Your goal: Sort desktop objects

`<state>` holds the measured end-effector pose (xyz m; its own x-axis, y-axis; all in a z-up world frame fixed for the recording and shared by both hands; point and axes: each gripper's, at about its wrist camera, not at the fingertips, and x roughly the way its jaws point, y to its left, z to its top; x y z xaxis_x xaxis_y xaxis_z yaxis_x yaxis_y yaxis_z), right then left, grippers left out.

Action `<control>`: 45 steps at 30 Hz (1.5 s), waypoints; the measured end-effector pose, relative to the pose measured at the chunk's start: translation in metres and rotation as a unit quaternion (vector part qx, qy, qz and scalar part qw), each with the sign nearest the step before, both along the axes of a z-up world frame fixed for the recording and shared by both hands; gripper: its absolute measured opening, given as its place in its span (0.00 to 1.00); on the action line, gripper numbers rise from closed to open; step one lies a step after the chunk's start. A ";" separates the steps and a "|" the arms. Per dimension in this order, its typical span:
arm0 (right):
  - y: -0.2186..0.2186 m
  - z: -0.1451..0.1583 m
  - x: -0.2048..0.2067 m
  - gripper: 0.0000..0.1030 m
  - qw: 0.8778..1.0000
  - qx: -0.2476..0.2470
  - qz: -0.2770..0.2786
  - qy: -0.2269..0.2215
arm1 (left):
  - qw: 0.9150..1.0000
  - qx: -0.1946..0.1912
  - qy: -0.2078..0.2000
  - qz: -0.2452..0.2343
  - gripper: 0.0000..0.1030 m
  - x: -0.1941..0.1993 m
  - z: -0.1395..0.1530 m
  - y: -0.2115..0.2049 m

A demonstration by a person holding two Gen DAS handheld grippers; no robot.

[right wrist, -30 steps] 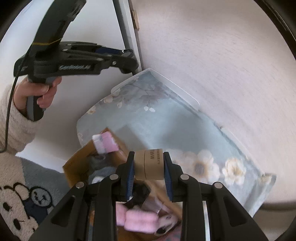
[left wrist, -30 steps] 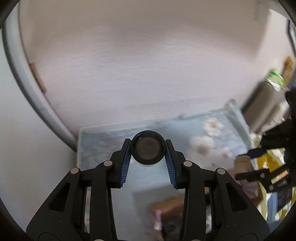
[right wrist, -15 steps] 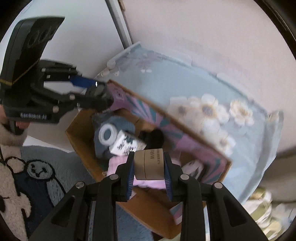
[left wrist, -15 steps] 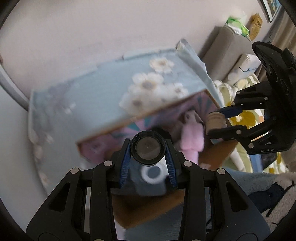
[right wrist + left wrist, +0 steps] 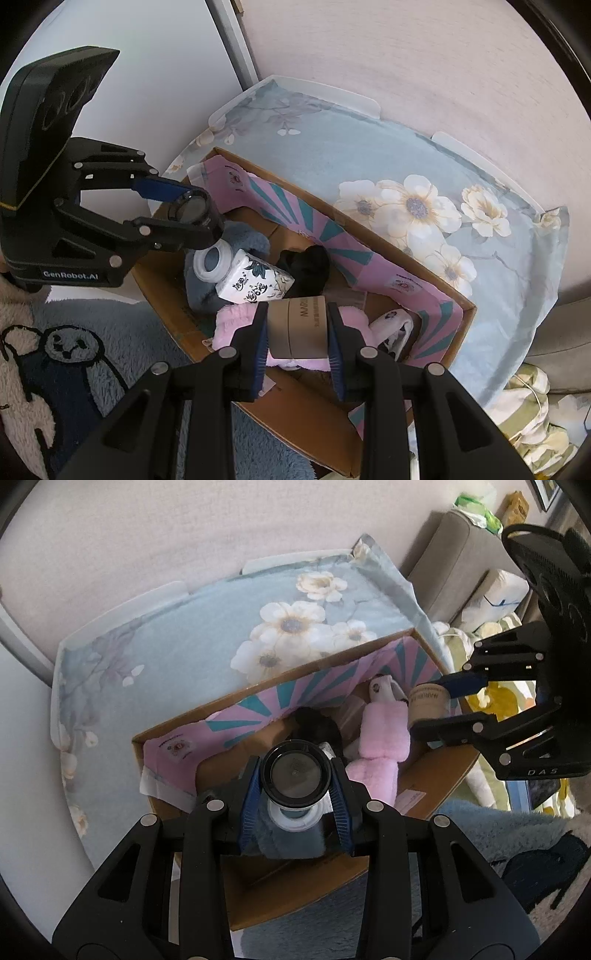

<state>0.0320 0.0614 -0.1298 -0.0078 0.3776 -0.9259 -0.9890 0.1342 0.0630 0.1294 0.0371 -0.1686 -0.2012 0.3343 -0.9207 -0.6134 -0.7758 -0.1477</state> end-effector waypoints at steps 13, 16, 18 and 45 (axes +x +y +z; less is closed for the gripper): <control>0.006 -0.005 0.004 1.00 1.000 -0.006 -0.006 0.010 | 1.000 -0.020 0.006 -0.003 1.00 -0.004 -0.006 0.008; 0.008 -0.009 0.007 1.00 1.000 -0.011 -0.015 0.004 | 1.000 -0.021 0.005 0.003 1.00 -0.011 -0.012 0.008; 0.010 -0.011 0.010 1.00 1.000 -0.013 -0.019 0.006 | 1.000 -0.026 0.006 0.009 1.00 -0.015 -0.015 0.008; 0.022 0.027 0.017 0.99 0.991 -0.031 -0.126 -0.040 | 0.994 -0.018 0.032 0.105 1.00 -0.050 0.019 -0.034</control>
